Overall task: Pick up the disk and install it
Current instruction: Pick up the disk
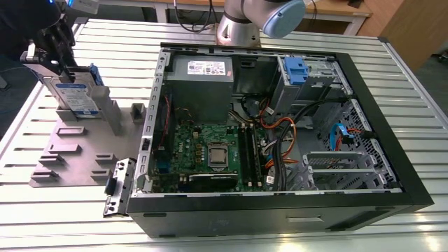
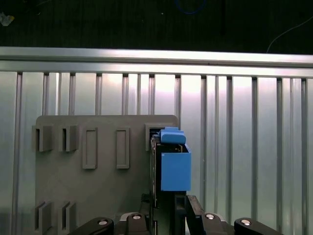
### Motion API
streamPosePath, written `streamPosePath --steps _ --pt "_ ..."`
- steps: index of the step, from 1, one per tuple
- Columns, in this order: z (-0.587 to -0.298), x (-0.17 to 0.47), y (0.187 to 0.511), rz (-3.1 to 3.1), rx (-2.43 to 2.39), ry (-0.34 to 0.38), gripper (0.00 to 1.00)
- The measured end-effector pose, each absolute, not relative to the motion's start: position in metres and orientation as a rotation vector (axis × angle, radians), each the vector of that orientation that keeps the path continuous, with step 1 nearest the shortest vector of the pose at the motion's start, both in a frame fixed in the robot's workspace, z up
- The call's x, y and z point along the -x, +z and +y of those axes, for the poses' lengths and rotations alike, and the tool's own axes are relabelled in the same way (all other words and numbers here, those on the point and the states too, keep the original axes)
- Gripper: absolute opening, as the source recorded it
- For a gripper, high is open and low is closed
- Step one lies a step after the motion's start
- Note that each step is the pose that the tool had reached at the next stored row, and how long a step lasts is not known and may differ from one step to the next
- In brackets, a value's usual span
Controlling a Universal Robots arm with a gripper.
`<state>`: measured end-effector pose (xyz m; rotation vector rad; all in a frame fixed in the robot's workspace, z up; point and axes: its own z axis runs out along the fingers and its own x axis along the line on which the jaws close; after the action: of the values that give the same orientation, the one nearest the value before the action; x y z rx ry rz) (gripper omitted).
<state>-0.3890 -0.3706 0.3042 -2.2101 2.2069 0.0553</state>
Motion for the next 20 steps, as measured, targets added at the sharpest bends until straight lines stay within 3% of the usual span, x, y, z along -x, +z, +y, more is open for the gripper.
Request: streamPosePath --steps 3,4,20 --pt "-0.3707 0.3889 0.3043 2.207 2.21 0.055 0.4" --pt "-0.3707 0.3889 0.3043 2.207 2.21 0.055 0.35" --pt "-0.3706 0.3885 0.3042 2.207 2.21 0.055 0.35"
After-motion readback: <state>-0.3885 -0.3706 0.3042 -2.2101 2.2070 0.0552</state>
